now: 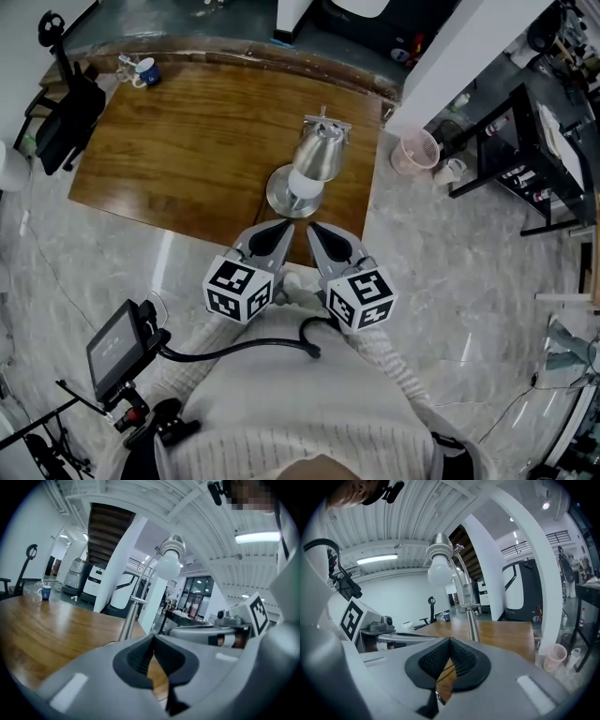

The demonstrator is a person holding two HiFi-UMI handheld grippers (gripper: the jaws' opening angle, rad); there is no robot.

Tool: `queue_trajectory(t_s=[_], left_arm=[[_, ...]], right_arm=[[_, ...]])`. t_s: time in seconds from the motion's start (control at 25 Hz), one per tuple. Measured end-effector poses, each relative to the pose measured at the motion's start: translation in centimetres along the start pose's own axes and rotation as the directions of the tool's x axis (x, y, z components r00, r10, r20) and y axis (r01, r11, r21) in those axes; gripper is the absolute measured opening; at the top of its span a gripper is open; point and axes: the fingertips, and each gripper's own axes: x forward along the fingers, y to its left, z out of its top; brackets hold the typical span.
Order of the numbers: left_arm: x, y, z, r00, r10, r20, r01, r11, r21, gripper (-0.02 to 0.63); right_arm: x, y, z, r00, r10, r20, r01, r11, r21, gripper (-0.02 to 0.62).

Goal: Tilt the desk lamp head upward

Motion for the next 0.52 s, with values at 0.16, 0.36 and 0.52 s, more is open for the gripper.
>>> queue_trajectory(t_s=[0.16,0.36,0.52], left_arm=[[1.2,-0.1,0.3,1.000,-0.007,-0.013,0.007,1.000,0.021,0.006],[2.0,0.4,0.0,1.000,-0.018,-0.026,0.018,0.999,0.032,0.006],[2.4,1.5,-0.5,0.999,-0.024,-0.032,0.025,0.999,0.035,0.006]], right_arm=[[0.4,-0.9,-0.1,1.000,0.024,-0.013,-0.024,0.999,0.034,-0.003],[1.3,-1.5,-0.5,0.999,0.030,-0.028,-0.029,0.999,0.039,-0.003],[2.5,-1.5,-1.0,0.999,0.030,-0.036,-0.029,0.999,0.035,-0.003]])
